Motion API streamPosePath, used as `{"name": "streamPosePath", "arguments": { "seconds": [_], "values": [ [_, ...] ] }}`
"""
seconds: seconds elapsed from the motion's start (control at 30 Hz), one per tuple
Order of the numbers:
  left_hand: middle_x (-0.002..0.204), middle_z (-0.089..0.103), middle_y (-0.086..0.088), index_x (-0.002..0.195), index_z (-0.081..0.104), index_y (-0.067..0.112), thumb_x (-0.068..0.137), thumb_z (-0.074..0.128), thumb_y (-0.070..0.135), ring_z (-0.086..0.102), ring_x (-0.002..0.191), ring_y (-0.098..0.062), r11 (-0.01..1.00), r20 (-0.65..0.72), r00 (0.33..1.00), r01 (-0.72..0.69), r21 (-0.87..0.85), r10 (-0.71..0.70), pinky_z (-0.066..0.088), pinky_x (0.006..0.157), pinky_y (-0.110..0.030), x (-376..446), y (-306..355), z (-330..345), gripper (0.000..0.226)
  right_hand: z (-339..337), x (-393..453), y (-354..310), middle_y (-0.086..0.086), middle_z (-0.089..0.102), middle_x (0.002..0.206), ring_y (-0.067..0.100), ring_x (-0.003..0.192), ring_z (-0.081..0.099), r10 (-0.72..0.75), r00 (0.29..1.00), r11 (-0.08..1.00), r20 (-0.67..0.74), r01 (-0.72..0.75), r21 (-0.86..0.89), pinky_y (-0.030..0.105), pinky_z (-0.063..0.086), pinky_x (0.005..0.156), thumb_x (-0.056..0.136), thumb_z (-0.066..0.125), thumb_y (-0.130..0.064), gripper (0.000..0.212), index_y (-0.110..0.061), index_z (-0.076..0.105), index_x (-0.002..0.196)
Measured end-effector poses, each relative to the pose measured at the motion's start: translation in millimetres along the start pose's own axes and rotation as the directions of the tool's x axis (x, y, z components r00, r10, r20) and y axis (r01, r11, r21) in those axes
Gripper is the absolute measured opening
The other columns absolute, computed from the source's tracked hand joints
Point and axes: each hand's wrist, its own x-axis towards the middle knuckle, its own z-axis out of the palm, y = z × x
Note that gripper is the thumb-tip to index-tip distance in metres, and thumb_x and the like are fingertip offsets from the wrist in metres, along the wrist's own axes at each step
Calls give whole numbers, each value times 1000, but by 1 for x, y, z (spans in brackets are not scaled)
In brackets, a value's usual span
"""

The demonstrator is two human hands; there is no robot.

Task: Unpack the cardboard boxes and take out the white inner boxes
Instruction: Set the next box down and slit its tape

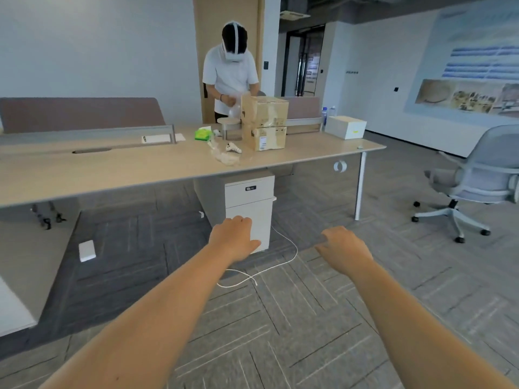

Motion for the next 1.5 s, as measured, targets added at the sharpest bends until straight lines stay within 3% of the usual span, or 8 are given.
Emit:
{"name": "streamPosePath", "arguments": {
  "seconds": [0.23,0.33,0.53,0.73,0.93,1.23,1.5],
  "values": [
    [131,48,-8,131,43,10,94,44,44,45,120,-27,994,-6,997,-70,88,70,41,93,-38,180,4,-32,50,-26,155,14,10,47,131,27,120,45,43,999,999,-25,-43,8,37,38,97,96,43,-35,40,-10,48,127],
    [133,48,-7,131,43,10,94,44,44,44,121,-27,988,19,992,-124,92,122,40,93,-38,242,19,-29,50,-25,209,38,11,50,126,27,115,48,102,994,994,-26,-101,37,37,39,95,95,43,-34,36,-9,51,121],
    [131,50,-8,128,46,10,94,45,44,46,120,-27,984,58,989,-141,105,135,41,93,-38,363,51,-8,48,-16,315,95,12,47,129,27,118,46,159,987,986,27,-160,34,38,39,98,96,42,-32,39,-8,47,127],
    [129,51,-8,131,43,12,93,46,44,48,119,-26,990,32,995,-93,103,90,42,93,-37,504,93,-8,49,-30,458,154,11,47,129,27,118,47,95,995,995,40,-95,-6,38,39,97,97,40,-32,39,-9,46,128],
    [115,56,-8,117,50,9,92,49,42,52,108,-26,999,21,1000,-14,41,13,44,87,-37,628,119,-20,41,-52,599,196,11,46,131,26,119,46,14,997,999,73,-10,-46,37,40,97,97,40,-34,41,-10,44,130],
    [136,45,-7,133,41,12,94,43,45,42,124,-26,993,12,999,39,109,-41,36,98,-38,805,99,-16,52,-44,793,202,11,46,132,27,121,46,-86,991,995,105,92,-49,38,40,98,97,40,-35,44,-9,43,133],
    [131,48,-7,130,43,10,94,41,45,44,122,-25,983,-23,993,117,141,-115,39,95,-37,953,61,-47,50,-54,954,176,11,45,133,28,122,43,-148,986,987,77,152,-45,37,36,100,97,39,-33,41,-9,44,131]
  ]
}}
